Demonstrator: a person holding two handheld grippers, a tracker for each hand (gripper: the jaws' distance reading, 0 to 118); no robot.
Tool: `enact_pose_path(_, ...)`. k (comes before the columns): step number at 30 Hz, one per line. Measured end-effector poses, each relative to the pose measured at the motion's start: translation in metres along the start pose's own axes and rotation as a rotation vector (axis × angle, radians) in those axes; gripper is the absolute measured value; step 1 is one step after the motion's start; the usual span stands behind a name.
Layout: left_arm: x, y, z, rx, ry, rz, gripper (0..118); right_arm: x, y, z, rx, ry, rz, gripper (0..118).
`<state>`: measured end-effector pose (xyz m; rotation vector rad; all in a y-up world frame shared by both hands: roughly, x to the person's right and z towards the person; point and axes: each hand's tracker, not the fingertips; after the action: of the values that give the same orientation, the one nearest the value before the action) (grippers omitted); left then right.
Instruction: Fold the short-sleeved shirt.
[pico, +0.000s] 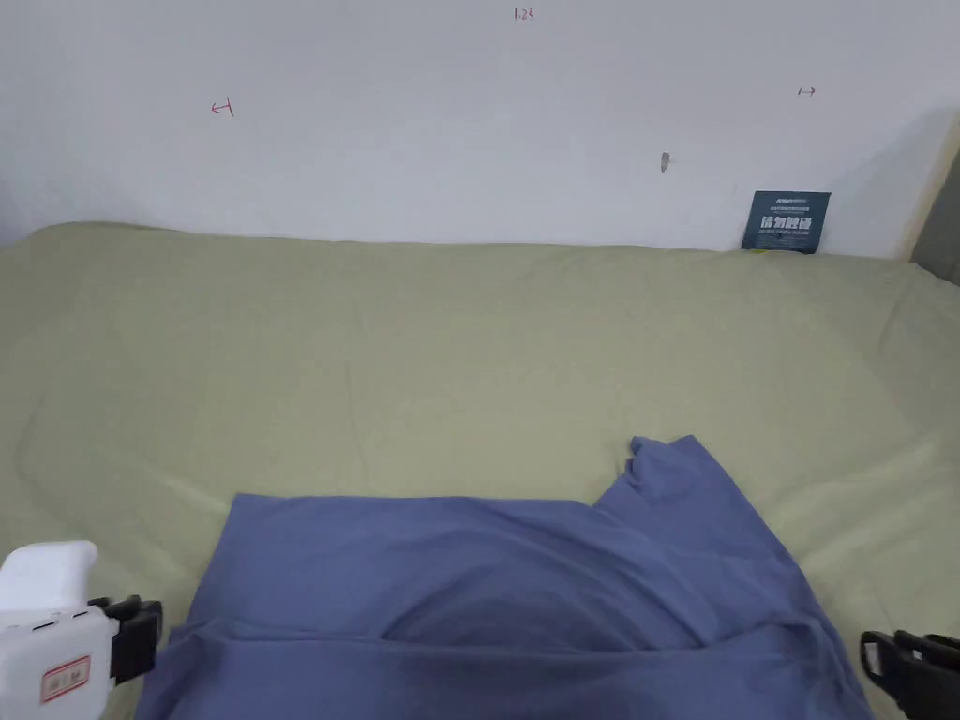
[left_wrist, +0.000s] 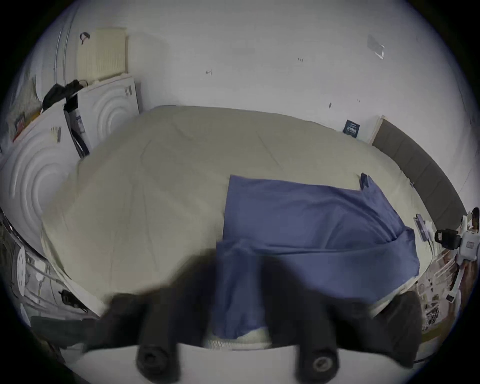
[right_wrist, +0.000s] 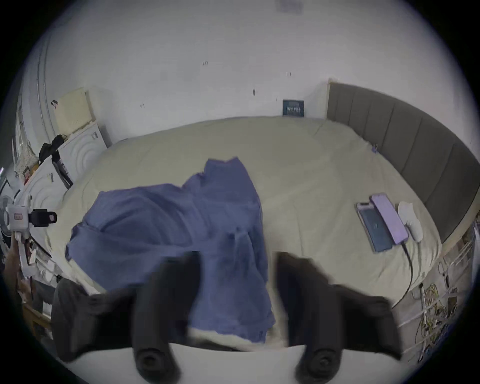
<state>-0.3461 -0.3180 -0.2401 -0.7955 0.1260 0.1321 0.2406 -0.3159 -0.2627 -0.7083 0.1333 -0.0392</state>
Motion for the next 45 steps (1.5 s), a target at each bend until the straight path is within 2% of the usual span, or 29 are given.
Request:
enact_pose_path(1,0.001,0.003,-0.008,-0.001,0.001,0.004,0,-0.002,0.003,-0.005,0.005,0.003,-0.002,16)
enact_pose_path(2,0.003,0.009,-0.017,-0.011,-0.011,0.009,0,-0.003,0.004,-0.010,0.037,-0.010,0.012,1)
enact_pose_path(4,0.007,0.020,-0.033,-0.015,-0.019,0.014,0,0.002,0.012,-0.026,0.001,0.020,-0.012,1)
enact_pose_path(12,0.017,0.076,-0.133,-0.100,-0.011,-0.015,3,-0.002,0.040,-0.080,-0.010,0.015,-0.005,1)
enact_pose_path(13,0.016,0.081,-0.149,-0.115,-0.009,-0.004,20,-0.001,0.042,-0.089,-0.023,0.018,-0.003,1)
enact_pose_path(14,0.015,0.085,-0.163,-0.128,-0.003,-0.008,47,-0.002,0.044,-0.096,-0.029,0.016,0.004,1)
enact_pose_path(15,0.016,0.088,-0.177,-0.140,0.016,-0.010,94,-0.003,0.045,-0.102,-0.037,0.006,0.015,1)
enact_pose_path(16,0.015,0.092,-0.190,-0.158,0.038,-0.028,117,-0.002,0.046,-0.111,-0.052,0.005,0.021,1)
enact_pose_path(17,0.015,0.094,-0.202,-0.176,0.071,-0.038,118,-0.001,0.045,-0.118,-0.060,0.009,0.020,1)
enact_pose_path(21,0.014,0.101,-0.232,-0.198,0.101,-0.049,118,0.001,0.043,-0.138,-0.093,0.002,0.026,1)
enact_pose_path(22,0.014,0.102,-0.237,-0.212,0.102,-0.047,116,0.001,0.042,-0.142,-0.102,-0.001,0.029,1)
enact_pose_path(23,0.015,0.101,-0.240,-0.249,0.101,-0.056,109,0.001,0.043,-0.143,-0.107,-0.003,0.028,1)
enact_pose_path(24,0.018,0.101,-0.238,-0.254,0.109,-0.064,91,0.002,0.042,-0.145,-0.110,-0.005,0.023,1)
enact_pose_path(26,0.020,0.099,-0.235,-0.280,0.086,-0.082,73,0.004,0.042,-0.148,-0.119,0.002,0.009,1)
enact_pose_path(28,0.023,0.103,-0.223,-0.266,0.076,-0.059,5,0.006,0.047,-0.151,-0.122,0.001,0.006,1)
enact_pose_path(29,0.026,0.104,-0.220,-0.249,0.044,-0.066,2,0.006,0.050,-0.153,-0.124,0.003,0.004,1)
enact_pose_path(34,0.033,0.106,-0.219,-0.251,0.053,-0.099,2,0.016,0.078,-0.175,-0.142,0.007,-0.006,1)
enact_pose_path(35,0.032,0.106,-0.220,-0.251,0.049,-0.079,2,0.020,0.086,-0.187,-0.167,0.021,-0.017,6)
enact_pose_path(37,0.031,0.105,-0.221,-0.252,0.048,-0.065,1,0.028,0.095,-0.215,-0.271,0.052,-0.081,64)
enact_pose_path(38,0.032,0.105,-0.221,-0.253,0.048,-0.068,2,0.030,0.095,-0.227,-0.298,0.032,-0.089,86)
enact_pose_path(39,0.033,0.105,-0.221,-0.254,0.050,-0.074,2,0.034,0.096,-0.235,-0.320,0.038,-0.084,92)
enact_pose_path(43,0.034,0.105,-0.222,-0.256,0.052,-0.081,1,0.035,0.090,-0.260,-0.372,-0.017,-0.015,92)
enact_pose_path(45,0.034,0.104,-0.223,-0.258,0.052,-0.080,1,0.039,0.085,-0.268,-0.410,-0.021,-0.017,91)
